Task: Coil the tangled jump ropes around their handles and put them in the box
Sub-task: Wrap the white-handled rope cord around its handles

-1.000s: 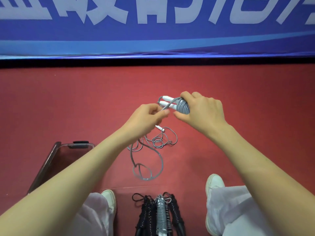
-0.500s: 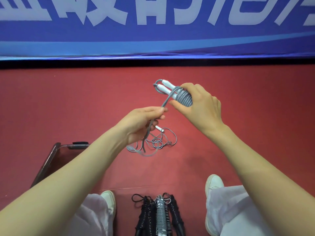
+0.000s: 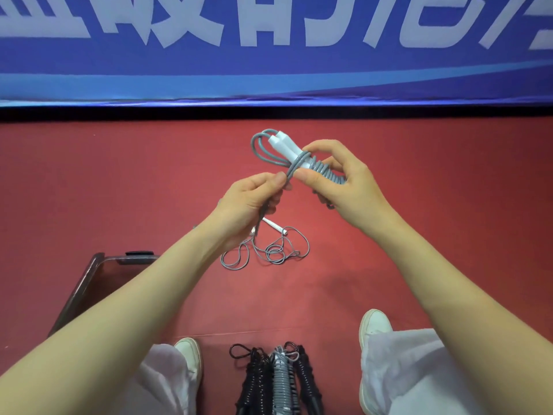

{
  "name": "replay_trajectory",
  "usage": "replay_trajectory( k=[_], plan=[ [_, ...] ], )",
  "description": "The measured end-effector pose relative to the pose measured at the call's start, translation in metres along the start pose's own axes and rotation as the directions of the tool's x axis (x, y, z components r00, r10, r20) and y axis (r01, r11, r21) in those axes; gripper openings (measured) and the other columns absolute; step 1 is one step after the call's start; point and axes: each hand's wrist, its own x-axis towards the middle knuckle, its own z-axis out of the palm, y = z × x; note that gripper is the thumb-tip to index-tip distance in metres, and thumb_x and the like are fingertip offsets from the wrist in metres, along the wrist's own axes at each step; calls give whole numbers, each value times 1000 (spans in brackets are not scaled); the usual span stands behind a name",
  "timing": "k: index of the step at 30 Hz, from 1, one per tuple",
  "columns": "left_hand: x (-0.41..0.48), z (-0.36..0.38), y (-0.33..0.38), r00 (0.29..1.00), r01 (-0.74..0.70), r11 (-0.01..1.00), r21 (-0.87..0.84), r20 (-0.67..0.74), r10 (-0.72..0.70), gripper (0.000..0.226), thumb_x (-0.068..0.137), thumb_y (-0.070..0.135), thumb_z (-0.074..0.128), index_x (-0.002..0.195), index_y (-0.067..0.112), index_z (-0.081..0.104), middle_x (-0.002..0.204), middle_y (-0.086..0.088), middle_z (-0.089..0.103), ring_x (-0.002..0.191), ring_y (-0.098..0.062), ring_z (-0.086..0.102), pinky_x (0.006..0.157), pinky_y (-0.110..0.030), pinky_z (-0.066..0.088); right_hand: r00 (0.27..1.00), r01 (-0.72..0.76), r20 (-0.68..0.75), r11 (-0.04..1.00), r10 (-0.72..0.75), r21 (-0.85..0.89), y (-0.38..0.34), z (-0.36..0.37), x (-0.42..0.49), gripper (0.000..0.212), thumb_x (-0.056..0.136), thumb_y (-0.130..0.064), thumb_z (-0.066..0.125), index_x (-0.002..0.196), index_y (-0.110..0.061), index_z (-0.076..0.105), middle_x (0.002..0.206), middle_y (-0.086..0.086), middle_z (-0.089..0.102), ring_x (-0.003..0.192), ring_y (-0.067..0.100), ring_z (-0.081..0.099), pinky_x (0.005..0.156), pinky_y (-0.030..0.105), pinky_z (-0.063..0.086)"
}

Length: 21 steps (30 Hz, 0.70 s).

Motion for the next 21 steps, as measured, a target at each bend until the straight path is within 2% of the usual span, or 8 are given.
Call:
replay_trajectory(
  k=[3, 6, 9, 11, 13, 16, 18, 21],
  plan=[
    [-3, 5, -3, 999, -42, 999, -31, 20, 43, 14, 94, 21, 54, 87, 16, 65, 61, 7, 44, 57, -8, 37, 55, -18, 31, 1000, -17, -5, 999, 17, 42, -3, 0, 0, 23, 79, -40, 73, 93, -33, 56, 60, -7, 55, 49, 15, 49, 49, 27, 41],
    [-4, 5, -3, 997, -32, 998, -59, 73, 36, 19, 86, 28, 59, 99, 17, 69, 64, 7, 45, 56, -9, 36, 55, -17, 34, 999, -27, -38, 998, 29, 49, -5, 0, -1, 31, 75, -48, 71, 92, -28, 53, 60, -4, 57, 47, 17, 49, 49, 29, 40],
    [-7, 3, -2, 987, -28, 999, 28, 161, 23, 21, 79, 32, 62, 90, 17, 72, 65, 5, 46, 56, -9, 37, 55, -18, 34, 998, -63, -8, 995, 64, 77, -9, 3, -4, 33, 72, -50, 73, 89, -29, 54, 62, -1, 61, 46, 18, 49, 47, 26, 39],
    [-8, 3, -2, 986, -17, 999, 48, 166, 9, 19, 76, 33, 64, 83, 17, 72, 64, 4, 48, 54, -9, 37, 54, -20, 31, 995, -101, 40, 985, 97, 140, -11, 5, -5, 27, 78, -40, 75, 88, -24, 55, 63, 3, 61, 46, 16, 48, 44, 23, 37],
    [-8, 1, -1, 986, -34, 995, 92, 163, 18, 20, 74, 34, 66, 78, 16, 72, 63, 2, 47, 52, -9, 36, 53, -22, 28, 987, -151, 81, 967, 137, 204, -13, 5, -5, 18, 86, -31, 69, 87, -21, 54, 63, 9, 59, 45, 16, 46, 40, 17, 34],
    [-10, -4, 1, 983, -36, 956, 292, 180, -18, 41, 76, 51, 60, 71, 10, 66, 56, 0, 38, 50, -11, 26, 50, -25, 22, 981, -187, 87, 960, 173, 209, -14, 4, -6, 12, 93, -27, 61, 86, -20, 54, 68, 20, 51, 44, 19, 43, 34, 16, 29],
    [-10, -10, 2, 977, -2, 932, 362, 199, -75, 48, 75, 58, 56, 68, 11, 65, 53, 3, 34, 50, -12, 24, 49, -25, 21, 978, -209, 56, 956, 202, 205, -13, 4, -6, 12, 94, -25, 58, 86, -18, 54, 67, 19, 51, 42, 19, 44, 33, 16, 28],
    [-7, -26, 6, 954, -9, 939, 344, 283, -95, 31, 85, 45, 58, 74, 17, 68, 55, 7, 39, 53, -9, 30, 51, -20, 24, 965, -258, 45, 914, 257, 313, -13, -3, -3, 17, 88, -34, 58, 85, -18, 52, 62, 10, 55, 40, 19, 45, 34, 15, 29]
  ],
)
